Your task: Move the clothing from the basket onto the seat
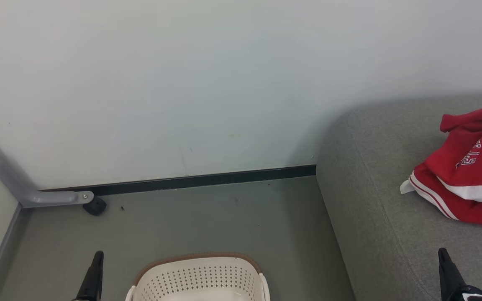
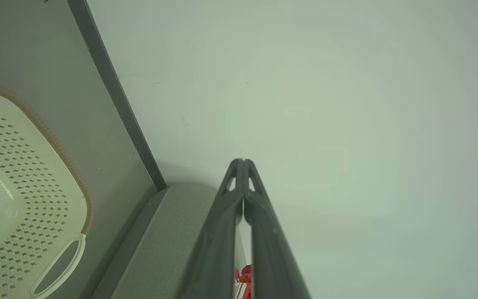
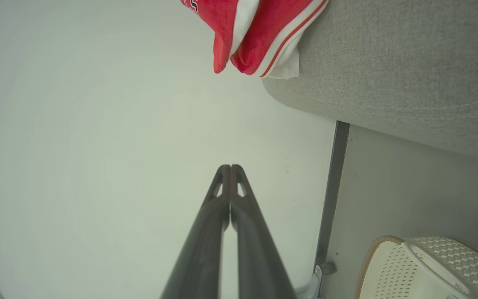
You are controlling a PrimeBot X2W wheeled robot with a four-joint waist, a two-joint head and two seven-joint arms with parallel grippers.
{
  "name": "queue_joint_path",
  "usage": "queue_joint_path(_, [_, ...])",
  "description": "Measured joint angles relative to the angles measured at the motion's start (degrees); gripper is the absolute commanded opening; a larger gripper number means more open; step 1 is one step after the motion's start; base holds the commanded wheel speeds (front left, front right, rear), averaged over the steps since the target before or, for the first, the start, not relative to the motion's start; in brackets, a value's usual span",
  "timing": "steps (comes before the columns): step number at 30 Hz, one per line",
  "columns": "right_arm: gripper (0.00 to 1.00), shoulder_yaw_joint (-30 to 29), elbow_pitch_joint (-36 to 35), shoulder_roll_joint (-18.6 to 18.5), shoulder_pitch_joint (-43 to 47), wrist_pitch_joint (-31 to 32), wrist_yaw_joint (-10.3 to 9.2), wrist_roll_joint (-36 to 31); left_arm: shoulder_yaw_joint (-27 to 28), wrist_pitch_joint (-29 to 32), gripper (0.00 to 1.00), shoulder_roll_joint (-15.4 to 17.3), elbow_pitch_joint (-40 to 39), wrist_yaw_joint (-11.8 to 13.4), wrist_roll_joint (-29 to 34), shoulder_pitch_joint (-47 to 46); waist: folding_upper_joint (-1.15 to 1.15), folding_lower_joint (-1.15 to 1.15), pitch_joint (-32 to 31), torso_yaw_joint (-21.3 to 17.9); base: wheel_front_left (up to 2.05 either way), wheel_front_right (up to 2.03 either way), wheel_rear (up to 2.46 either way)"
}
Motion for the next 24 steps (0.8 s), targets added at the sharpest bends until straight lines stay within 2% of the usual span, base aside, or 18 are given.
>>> queue_joint_path(24, [0.00, 0.00, 0.00, 0.02, -0.02, 0.00, 0.00, 0.03, 0.00, 0.00, 0.00, -0.01, 0.01, 0.00, -0.04, 0.00, 0.00, 0.00, 0.01, 0.00, 0.00, 0.00, 0.00])
